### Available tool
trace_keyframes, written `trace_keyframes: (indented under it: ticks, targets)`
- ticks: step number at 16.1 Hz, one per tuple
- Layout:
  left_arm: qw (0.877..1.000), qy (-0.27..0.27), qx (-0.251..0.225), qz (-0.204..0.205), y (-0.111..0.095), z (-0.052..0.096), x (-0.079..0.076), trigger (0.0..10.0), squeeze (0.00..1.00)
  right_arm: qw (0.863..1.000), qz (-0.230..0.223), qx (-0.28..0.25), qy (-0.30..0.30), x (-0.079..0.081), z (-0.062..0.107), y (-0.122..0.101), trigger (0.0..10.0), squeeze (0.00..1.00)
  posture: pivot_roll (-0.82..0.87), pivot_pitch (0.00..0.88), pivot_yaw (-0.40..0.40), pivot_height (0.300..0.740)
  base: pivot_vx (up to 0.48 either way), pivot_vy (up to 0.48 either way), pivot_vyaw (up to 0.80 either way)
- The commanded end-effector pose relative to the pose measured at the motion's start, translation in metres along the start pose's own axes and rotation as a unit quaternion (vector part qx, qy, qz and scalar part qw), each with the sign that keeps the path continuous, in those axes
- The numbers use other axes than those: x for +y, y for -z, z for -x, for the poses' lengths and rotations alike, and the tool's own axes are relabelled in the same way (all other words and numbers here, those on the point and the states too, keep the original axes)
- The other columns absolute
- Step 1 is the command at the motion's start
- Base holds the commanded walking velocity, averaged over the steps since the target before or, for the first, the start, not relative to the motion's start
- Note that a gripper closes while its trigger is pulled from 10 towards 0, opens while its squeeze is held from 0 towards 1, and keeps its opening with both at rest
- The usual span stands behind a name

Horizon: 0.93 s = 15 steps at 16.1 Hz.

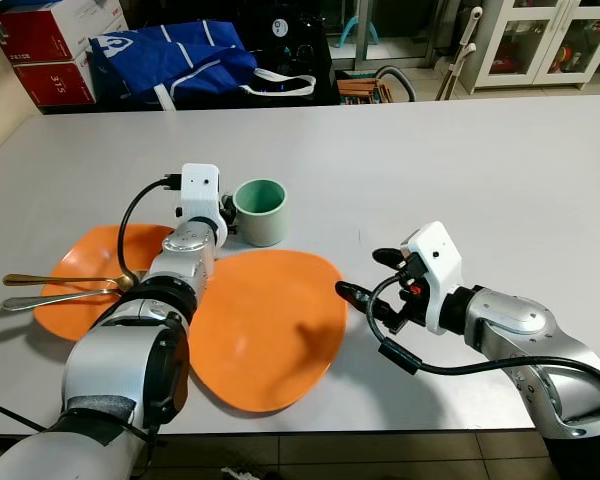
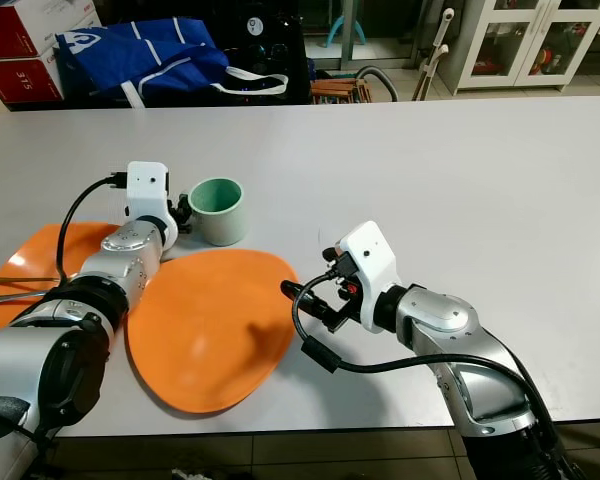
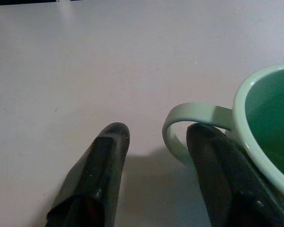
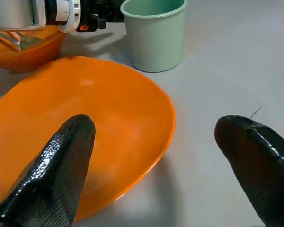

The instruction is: Setting the table

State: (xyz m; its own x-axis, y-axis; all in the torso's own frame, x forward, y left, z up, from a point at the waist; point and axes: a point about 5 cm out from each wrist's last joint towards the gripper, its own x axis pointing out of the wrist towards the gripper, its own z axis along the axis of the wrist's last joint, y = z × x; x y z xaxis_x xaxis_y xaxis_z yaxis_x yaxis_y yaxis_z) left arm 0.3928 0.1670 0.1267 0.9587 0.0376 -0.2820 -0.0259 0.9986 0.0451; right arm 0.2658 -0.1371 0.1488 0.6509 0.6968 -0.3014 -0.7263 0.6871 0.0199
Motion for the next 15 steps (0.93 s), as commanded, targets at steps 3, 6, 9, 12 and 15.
trace_keyframes:
  ticks: [3, 6, 9, 12, 15]
  targets:
    - [1.000, -0.016, -0.004, -0.018, -0.009, -0.001, 0.008, 10.0, 0.00, 1.000, 0.006, 0.001, 0.001, 0.000, 0.000, -0.001, 10.0, 0.00, -0.25, 0.042, 0.097, 0.740, 0.000, 0.000, 0.00]
    - [0.999, -0.028, -0.011, -0.022, -0.012, -0.001, 0.017, 10.0, 0.00, 1.000, 0.006, 0.001, 0.002, -0.001, -0.002, 0.000, 10.0, 0.00, -0.25, 0.036, 0.096, 0.740, 0.000, 0.000, 0.00]
    - [0.999, -0.033, -0.007, -0.023, -0.010, 0.000, 0.025, 10.0, 0.00, 1.000, 0.004, 0.002, 0.003, -0.002, -0.004, 0.002, 10.0, 0.00, -0.23, 0.024, 0.090, 0.740, 0.000, 0.000, 0.00]
    - [0.999, -0.033, -0.018, -0.020, -0.017, 0.000, 0.029, 10.0, 0.00, 1.000, 0.005, 0.002, 0.005, -0.004, -0.006, 0.004, 10.0, 0.00, -0.22, 0.012, 0.083, 0.740, 0.000, 0.000, 0.00]
    - [0.997, -0.029, -0.063, -0.017, -0.040, 0.000, 0.032, 10.0, 0.00, 0.999, 0.006, -0.005, 0.031, -0.012, -0.010, 0.006, 10.0, 0.00, -0.20, 0.002, 0.075, 0.740, 0.000, 0.000, 0.00]
